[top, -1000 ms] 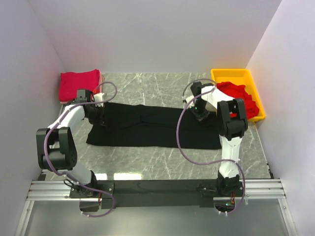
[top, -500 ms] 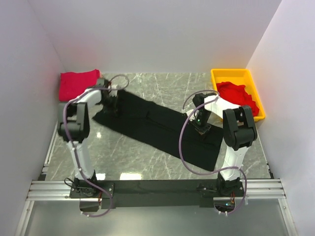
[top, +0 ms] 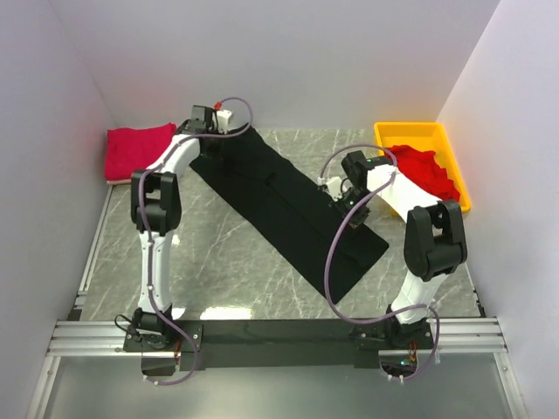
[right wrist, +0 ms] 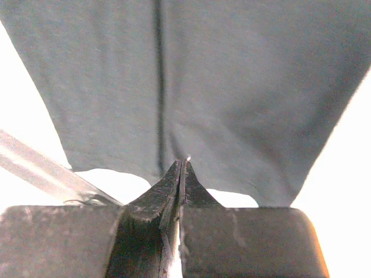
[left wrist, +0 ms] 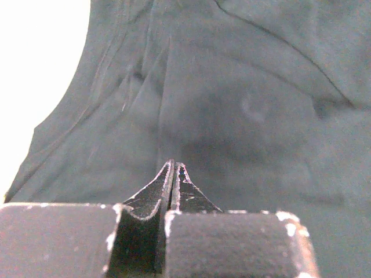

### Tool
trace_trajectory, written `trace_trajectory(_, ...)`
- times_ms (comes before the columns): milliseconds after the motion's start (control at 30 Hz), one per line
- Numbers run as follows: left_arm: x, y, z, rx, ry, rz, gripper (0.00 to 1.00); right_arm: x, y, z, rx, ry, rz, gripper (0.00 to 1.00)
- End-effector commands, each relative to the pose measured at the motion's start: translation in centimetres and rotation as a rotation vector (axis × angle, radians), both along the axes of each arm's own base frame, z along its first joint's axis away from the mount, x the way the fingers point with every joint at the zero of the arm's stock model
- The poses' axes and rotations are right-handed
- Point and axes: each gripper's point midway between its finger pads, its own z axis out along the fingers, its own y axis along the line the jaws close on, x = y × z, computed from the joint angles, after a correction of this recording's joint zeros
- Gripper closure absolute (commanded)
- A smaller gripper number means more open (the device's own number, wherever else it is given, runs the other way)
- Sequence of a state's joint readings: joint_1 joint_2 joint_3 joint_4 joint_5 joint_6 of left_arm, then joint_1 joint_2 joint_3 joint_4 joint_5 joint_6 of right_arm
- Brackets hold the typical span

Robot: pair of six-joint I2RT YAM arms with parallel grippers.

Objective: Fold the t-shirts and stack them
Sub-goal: Fold the tshirt

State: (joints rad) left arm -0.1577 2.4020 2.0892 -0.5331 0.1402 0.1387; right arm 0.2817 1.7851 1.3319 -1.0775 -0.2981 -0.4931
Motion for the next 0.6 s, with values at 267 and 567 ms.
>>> trace_trajectory(267, -5.8, -0.1, 15.3, -0.367, -0.162, 0.051, 1.00, 1.8, -3.4, -5.0, -0.215, 0.031, 0.005, 1.00)
trace_trajectory(567, -11.7, 8.0, 22.2, -0.356, -0.344, 0.250, 0.01, -3.8, -0.5, -6.4, -0.167, 0.183, 0.072, 1.00)
